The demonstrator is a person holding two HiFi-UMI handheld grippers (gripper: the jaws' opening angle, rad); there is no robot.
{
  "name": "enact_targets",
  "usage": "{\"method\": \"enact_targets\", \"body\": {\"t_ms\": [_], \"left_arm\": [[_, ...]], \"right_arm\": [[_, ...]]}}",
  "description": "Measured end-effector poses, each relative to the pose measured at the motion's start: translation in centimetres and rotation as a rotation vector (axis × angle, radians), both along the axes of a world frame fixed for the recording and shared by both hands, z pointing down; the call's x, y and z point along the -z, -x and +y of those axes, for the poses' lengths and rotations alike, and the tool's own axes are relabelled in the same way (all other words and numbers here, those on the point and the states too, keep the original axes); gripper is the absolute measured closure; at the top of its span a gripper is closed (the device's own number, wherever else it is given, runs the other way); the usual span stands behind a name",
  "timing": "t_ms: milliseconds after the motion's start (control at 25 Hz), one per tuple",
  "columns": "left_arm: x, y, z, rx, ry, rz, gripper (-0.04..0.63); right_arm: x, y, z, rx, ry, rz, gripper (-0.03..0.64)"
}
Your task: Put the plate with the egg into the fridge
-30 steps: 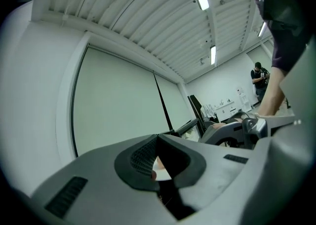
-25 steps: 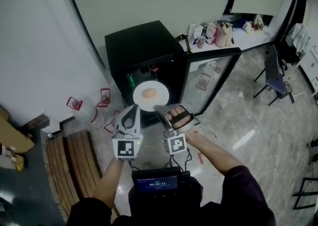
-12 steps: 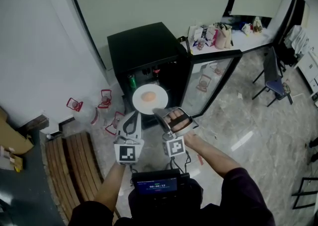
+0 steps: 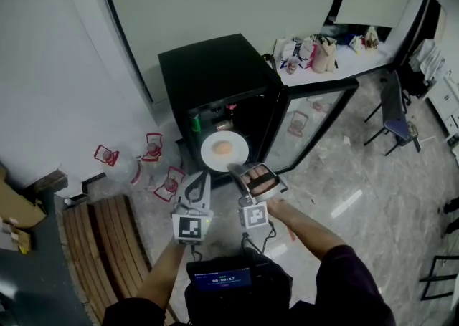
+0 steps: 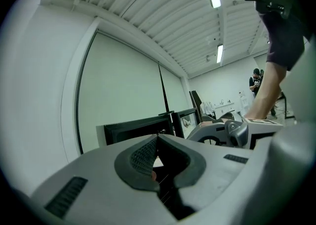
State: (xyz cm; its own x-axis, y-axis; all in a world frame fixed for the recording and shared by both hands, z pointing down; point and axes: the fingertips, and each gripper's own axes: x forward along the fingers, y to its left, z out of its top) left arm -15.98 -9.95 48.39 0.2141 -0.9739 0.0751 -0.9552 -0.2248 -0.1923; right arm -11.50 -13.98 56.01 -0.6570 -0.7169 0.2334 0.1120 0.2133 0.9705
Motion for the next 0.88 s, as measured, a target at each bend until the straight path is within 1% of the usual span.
{"method": "enact_targets", "body": {"t_ms": [120,280,480,600,720,880], "left_arm": [[-2.1,-0.1,-1.9,-0.011,0.03,0.005,0.584],[-6.4,0.0,-5.4,0.023,0.057,0.084,0.584],[-13.8,0.4,-10.0,0.06,0.09,0.065,0.586],[-17.5,1.0,-12.5,0.086,0.112,0.064,0.584],[-20.7,1.4,-14.8,0.101,0.138,0.076,0.584],[-24.0,2.2,-17.7,0.113,0.17,0.091,0.586]], "right_arm": [[-2.9,0.4,-2.1,-0.012,0.023,0.027,0.594],[-7.7,1.5,-6.2,0.005,0.022,0.078,0.594],[-13.0,2.9,-11.2,0.07,0.008,0.109,0.594],[-15.4,3.4,-14.4,0.084,0.001,0.097,0.594],[-16.8,4.3,-17.2,0.091,-0.033,0.075,0.594],[-19.8,5.6,-19.6,0.093,0.007,0.084,0.594]]}}
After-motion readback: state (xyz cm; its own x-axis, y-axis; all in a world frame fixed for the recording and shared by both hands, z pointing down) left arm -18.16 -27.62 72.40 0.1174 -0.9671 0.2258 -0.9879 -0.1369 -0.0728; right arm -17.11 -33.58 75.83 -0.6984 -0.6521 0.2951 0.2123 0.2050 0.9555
